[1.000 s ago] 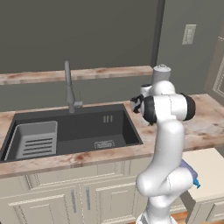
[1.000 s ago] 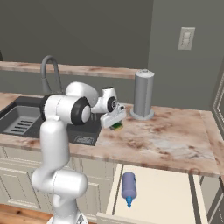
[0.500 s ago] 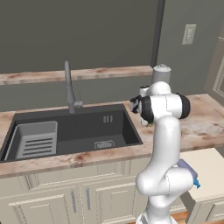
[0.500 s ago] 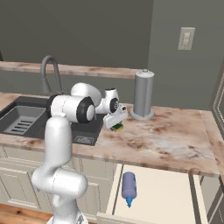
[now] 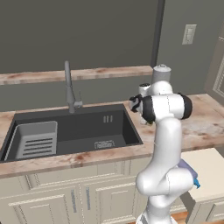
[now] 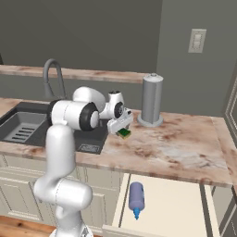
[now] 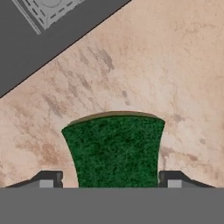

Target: Restock the sink supplies by placing the sponge and soap dispenser on the counter and next to the sink. Make sure the soap dispenser is upright.

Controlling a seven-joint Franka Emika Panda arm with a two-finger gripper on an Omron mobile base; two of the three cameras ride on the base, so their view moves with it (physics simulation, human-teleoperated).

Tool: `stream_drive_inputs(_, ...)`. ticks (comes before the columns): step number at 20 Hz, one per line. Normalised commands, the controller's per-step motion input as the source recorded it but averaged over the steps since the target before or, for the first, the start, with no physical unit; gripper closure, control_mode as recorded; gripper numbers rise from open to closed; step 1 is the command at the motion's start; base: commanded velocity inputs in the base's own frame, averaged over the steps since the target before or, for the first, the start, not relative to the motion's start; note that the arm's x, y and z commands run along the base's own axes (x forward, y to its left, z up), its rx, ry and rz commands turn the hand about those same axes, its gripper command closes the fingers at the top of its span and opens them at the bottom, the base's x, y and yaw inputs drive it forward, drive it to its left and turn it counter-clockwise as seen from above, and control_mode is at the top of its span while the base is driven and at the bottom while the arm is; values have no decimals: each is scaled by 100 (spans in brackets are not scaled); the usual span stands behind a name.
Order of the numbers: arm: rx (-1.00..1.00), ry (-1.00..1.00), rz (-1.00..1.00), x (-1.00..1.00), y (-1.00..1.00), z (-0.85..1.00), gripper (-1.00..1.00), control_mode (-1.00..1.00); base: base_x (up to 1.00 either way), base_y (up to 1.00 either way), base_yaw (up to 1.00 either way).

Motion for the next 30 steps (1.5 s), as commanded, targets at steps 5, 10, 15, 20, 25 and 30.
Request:
stream_drive_inputs(5,0,-12,0,-43,9,32,-100,-100,0,0,0)
stream_drive_inputs(10,0,-27,-4,-65,0,60,-100,-100,0,0,0)
stream_drive_inputs(15,2,-30,-20,-100,0,35,-100,-100,0,0,0)
stream_drive_inputs(20,17,-14,-29,-100,-13,9,-100,-100,0,0,0)
stream_drive_inputs(25,29,-6,-29,-100,-59,0,-100,-100,0,0,0)
stream_drive_inputs(30,31,-4,-23,-100,-77,-1,-100,-100,0,0,0)
